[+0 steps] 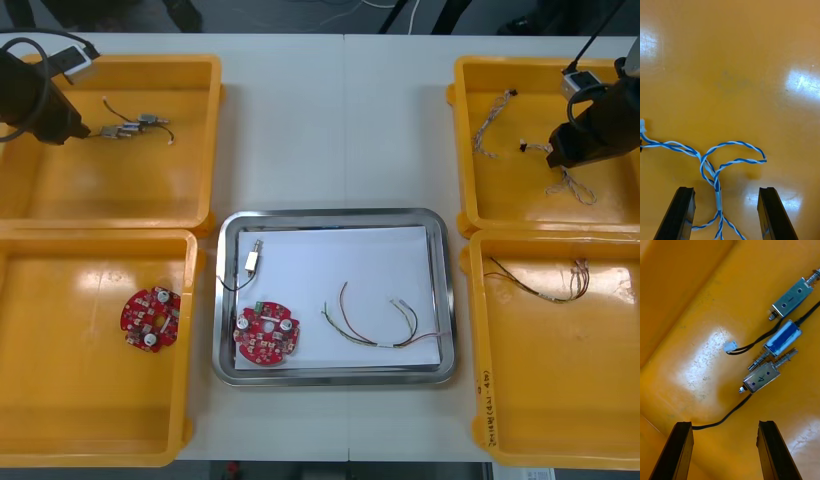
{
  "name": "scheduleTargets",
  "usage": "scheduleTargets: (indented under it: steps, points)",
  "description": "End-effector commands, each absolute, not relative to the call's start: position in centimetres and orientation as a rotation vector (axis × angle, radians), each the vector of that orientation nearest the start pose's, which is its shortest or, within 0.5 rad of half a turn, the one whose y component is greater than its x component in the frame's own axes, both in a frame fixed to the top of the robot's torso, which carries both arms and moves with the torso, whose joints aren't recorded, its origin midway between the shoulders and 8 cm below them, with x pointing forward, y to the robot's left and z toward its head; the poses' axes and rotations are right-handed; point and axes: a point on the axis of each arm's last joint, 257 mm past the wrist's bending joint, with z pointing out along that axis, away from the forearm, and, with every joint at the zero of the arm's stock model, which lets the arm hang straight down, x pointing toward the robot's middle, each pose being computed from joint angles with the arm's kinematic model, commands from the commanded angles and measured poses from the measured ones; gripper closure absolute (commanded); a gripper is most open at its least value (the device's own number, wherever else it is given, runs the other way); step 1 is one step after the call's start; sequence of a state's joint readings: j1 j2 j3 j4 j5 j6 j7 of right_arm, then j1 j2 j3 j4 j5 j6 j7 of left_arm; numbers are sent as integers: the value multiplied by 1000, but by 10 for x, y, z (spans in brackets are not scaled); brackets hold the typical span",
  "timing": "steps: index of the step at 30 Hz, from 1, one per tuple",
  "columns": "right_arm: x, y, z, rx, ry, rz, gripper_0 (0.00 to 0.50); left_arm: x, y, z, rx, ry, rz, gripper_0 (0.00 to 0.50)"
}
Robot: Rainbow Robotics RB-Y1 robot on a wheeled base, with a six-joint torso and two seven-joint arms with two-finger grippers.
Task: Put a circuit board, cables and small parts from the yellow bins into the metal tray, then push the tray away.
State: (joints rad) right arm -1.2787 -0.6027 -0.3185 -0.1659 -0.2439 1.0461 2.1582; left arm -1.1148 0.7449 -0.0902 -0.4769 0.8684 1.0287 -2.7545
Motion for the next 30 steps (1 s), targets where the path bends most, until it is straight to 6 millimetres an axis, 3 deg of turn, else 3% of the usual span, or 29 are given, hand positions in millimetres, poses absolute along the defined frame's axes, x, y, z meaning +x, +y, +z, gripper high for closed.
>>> scheduleTargets:
  steps: [1, 19, 26, 29, 30]
  points:
    - [646, -394, -182, -315, 2553, -125, 15, 669, 409, -133, 914, 2199, 279, 0]
    - [639, -406, -203, -298, 2566, -142, 15, 671, 395, -164, 865, 2184, 220, 0]
    - [638, -401, -206, -282, 2565, -107, 15, 667, 396, -174, 857, 2197, 203, 0]
    - [637, -399, -210, -269, 2567, -84, 213, 666, 397, -177, 856, 2201, 203, 0]
    - [636, -399, -212, -266, 2569, -80, 344, 664, 398, -180, 855, 2206, 199, 0]
